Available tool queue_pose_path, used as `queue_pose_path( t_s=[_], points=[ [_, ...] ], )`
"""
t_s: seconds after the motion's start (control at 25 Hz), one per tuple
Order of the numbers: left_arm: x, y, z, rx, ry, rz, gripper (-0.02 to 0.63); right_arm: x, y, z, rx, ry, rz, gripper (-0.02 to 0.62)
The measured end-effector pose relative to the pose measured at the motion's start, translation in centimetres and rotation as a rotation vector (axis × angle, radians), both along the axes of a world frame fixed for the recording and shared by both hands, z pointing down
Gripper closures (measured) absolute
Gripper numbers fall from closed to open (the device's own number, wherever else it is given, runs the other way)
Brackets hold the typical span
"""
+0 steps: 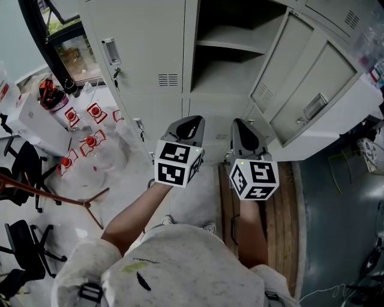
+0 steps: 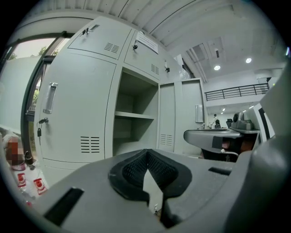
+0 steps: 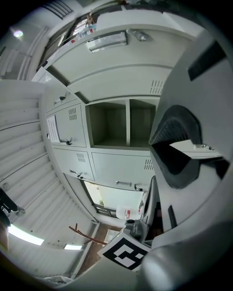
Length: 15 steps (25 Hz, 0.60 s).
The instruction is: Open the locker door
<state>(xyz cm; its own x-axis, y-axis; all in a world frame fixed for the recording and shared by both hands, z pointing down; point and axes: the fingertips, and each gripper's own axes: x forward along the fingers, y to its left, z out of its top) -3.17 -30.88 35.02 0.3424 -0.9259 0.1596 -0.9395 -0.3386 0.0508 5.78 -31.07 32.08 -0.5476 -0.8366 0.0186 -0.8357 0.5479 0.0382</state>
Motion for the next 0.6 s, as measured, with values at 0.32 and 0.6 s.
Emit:
queue_pose_path(
  t_s=[0.32, 0.6],
  points=[
    [0.38, -0.02, 0.37, -0.019, 0.010, 0.008, 0.600, 0.38, 0.05, 0.25, -0.007, 0.000, 0.006, 0.592],
    [0.90, 0.11, 0.19, -0.018, 0.009, 0.013, 0.600, 0.83, 0.22, -0.04, 0.001, 0.000, 0.008, 0.592]
  ],
)
